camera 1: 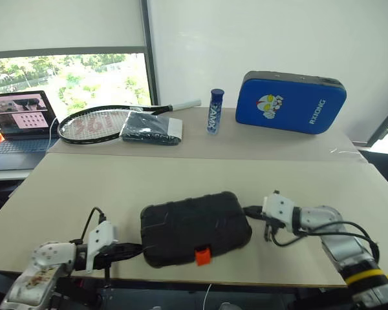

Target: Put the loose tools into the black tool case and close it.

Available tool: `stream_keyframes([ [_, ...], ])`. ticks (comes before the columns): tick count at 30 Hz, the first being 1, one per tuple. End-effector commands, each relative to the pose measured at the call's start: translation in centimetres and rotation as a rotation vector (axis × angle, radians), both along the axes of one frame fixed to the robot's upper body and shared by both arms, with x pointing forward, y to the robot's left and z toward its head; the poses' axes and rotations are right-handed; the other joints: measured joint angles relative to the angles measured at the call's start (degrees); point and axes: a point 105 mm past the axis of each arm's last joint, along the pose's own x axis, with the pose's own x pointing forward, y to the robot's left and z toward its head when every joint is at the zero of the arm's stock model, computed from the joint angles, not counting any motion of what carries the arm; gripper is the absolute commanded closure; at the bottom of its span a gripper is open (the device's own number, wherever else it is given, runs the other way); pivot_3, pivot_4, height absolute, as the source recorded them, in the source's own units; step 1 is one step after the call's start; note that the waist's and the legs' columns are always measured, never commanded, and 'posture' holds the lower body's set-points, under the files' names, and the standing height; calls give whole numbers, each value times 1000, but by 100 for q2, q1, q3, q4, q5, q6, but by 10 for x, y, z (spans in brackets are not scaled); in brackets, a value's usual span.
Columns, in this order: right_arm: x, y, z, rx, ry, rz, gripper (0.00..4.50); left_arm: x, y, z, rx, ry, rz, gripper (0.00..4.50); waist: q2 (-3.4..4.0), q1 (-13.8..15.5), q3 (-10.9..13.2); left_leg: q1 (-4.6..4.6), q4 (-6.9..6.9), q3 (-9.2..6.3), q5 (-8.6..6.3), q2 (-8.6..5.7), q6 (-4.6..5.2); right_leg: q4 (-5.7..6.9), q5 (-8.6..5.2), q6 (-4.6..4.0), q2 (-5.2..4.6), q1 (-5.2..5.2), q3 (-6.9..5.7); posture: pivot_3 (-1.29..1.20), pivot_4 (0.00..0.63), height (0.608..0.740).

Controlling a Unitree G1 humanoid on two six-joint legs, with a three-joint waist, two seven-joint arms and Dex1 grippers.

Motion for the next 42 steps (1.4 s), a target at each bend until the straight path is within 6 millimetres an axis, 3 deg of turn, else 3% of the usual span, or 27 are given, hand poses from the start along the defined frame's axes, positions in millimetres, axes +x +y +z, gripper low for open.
stream_keyframes([
  [1, 25, 7, 21, 35, -95, -59, 4500, 5, -26, 15, -48, -92, -42, 4423, 0, -3, 0, -1, 0, -2, 0, 0, 0, 0, 0, 0, 0, 0, -1, 0, 150, 740],
  [5, 41, 10, 26, 51, -124, -112, 4500, 7, -37, 16, -64, -99, -32, 4423, 0, -23, 0, -1, -3, -3, 0, 1, 0, 0, 1, -1, 0, -1, -1, 0, 150, 740],
  [9, 43, -4, 27, 16, -140, -134, 4500, 16, -28, 18, -29, -112, 28, 4423, 0, -17, 0, -1, -5, -5, 0, 0, 0, -1, 1, -1, -4, 0, -2, 0, 150, 740],
  [14, 29, -39, 36, -20, -158, -158, 4500, 10, 4, 25, 58, -60, -7, 4423, -1, -12, 0, -2, -5, -9, 0, -1, 0, -3, 1, -1, -6, 2, -7, 0, 150, 740],
  [18, 6, -49, 40, 3, -123, -120, 4500, 1, 12, 49, -3, 31, -91, 4423, 1, -40, 1, 0, -17, -5, -2, 2, 2, -10, 0, -1, -4, 1, -6, 0, 150, 740],
  [20, -16, -44, 36, 26, -54, -55, 4500, 0, 8, 67, -68, 88, -124, 4423, 2, -39, 2, -1, -17, -4, -2, 3, 3, -8, -1, -1, -3, 0, -5, 0, 150, 740],
  [24, -69, -19, 15, 43, 107, 50, 4500, 27, -23, 105, -188, 17, -145, 4423, 5, 42, 6, -5, -8, -18, -2, 1, 3, -6, -4, 5, -2, 8, -15, 0, 150, 740],
  [28, -96, 11, 2, 89, 186, 87, 4500, 53, -59, 109, -176, -35, -152, 4423, -3, 74, 3, -4, 9, -24, -1, -8, 2, -5, -7, 16, -1, 22, -14, 0, 150, 740],
  [31, -100, 26, -1, 114, 193, 88, 4500, 73, -81, 104, -154, -63, -130, 4423, -5, -8, 5, -3, 10, -16, -1, -11, 1, -5, -6, 17, 1, 18, 0, 0, 150, 740],
  [35, -92, 38, 0, 119, 178, 82, 4500, 81, -99, 89, -85, -57, -164, 4423, -8, -46, 7, -4, 5, -22, -1, -8, 1, -6, -5, 15, 13, 11, 1, 0, 150, 740],
  [42, -89, 53, 2, 115, 172, 117, 4500, 95, -111, 74, -26, -64, -113, 4423, -11, 12, 8, -16, 5, -28, -1, -9, 2, -13, -6, 14, 13, 9, -5, 0, 150, 740],
])
